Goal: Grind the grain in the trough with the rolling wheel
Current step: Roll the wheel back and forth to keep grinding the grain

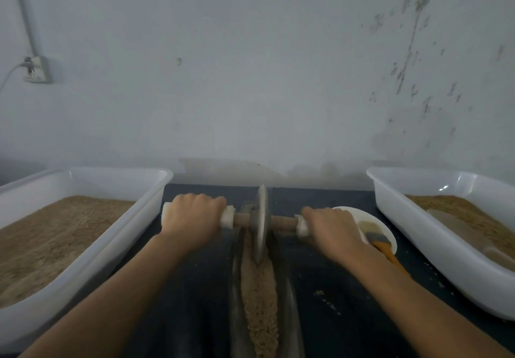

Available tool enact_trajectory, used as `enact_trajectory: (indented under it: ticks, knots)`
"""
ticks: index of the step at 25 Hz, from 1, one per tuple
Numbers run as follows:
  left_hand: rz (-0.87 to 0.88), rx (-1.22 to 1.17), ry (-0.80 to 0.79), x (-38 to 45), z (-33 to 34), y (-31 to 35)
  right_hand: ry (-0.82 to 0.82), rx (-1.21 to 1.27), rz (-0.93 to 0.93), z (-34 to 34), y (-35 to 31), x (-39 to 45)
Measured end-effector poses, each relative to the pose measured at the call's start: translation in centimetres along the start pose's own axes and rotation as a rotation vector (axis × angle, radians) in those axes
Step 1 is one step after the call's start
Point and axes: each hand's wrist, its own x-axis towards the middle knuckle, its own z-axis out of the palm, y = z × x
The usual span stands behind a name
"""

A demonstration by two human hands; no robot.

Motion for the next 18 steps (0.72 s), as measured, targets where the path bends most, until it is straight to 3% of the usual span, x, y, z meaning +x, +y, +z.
enact_trajectory:
  ticks: [5, 8, 10, 13, 18]
  knots:
    - [-0.002, -0.108, -0.013, -4.6, -0.7, 0.6, -0.027, 0.056, -0.065, -1.2, -0.2, -4.0]
    - [0.184, -0.236, 0.148, -10.7, -2.9, 1.1, -0.006, 0.059, -0.22, -4.0, -0.3, -9.8]
    - [0.251, -0.318, 0.26, -12.5, -3.5, 0.7, 0.131, 0.063, -0.256, -5.2, -0.1, -11.4]
    - [0.202, -0.226, 0.039, -10.9, -3.1, 0.5, 0.055, 0.074, -0.215, -4.2, -0.4, -10.2]
    - [0.018, -0.055, 0.005, -2.0, 0.0, 0.0, -0.005, 0.014, -0.007, -1.5, -0.3, -1.0]
